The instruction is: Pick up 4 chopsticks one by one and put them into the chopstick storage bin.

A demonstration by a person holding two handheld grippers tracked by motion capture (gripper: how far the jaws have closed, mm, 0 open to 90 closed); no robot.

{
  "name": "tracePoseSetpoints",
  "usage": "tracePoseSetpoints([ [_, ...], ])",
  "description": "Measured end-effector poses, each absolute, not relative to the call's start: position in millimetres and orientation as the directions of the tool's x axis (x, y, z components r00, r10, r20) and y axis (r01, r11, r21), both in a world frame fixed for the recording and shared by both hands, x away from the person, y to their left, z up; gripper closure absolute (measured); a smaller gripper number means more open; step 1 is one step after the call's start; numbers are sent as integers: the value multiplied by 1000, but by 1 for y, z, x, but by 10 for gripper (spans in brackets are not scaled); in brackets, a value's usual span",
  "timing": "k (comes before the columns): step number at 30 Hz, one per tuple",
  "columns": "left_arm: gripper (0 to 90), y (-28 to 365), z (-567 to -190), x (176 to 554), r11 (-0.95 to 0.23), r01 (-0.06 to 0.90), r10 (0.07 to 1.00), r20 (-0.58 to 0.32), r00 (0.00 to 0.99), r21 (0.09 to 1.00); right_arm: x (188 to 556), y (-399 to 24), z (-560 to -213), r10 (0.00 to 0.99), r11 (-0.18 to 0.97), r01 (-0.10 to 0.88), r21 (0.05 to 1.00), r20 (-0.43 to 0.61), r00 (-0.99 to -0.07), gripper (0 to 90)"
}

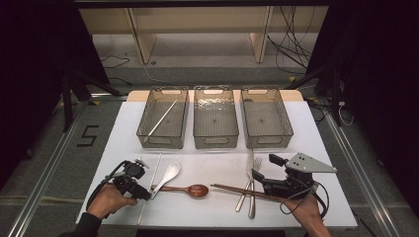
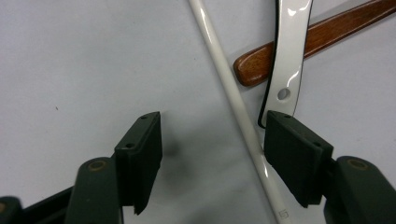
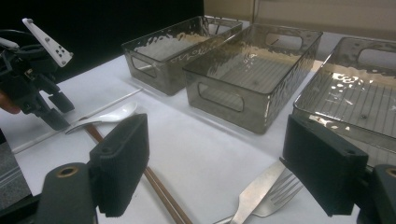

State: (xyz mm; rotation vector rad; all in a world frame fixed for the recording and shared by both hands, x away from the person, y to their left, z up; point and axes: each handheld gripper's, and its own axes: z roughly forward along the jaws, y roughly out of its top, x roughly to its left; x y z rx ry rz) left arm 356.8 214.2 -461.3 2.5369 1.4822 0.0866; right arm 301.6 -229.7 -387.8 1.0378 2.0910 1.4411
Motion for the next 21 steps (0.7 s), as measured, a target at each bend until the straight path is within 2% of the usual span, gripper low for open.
tracePoseSetpoints([
  [4,423,214,-463,357,-495,850,861,-27,507,179,302,-230,-388,757,196,351,916,86,-648,236],
  [12,488,214,-463,356,-511,839,853,-9,522,186,302,-229,-388,757,198,350,916,84,-648,237],
  [21,670,216,-462,357,-510,840,853,-14,521,187,302,-230,-388,757,198,350,916,84,-648,238],
])
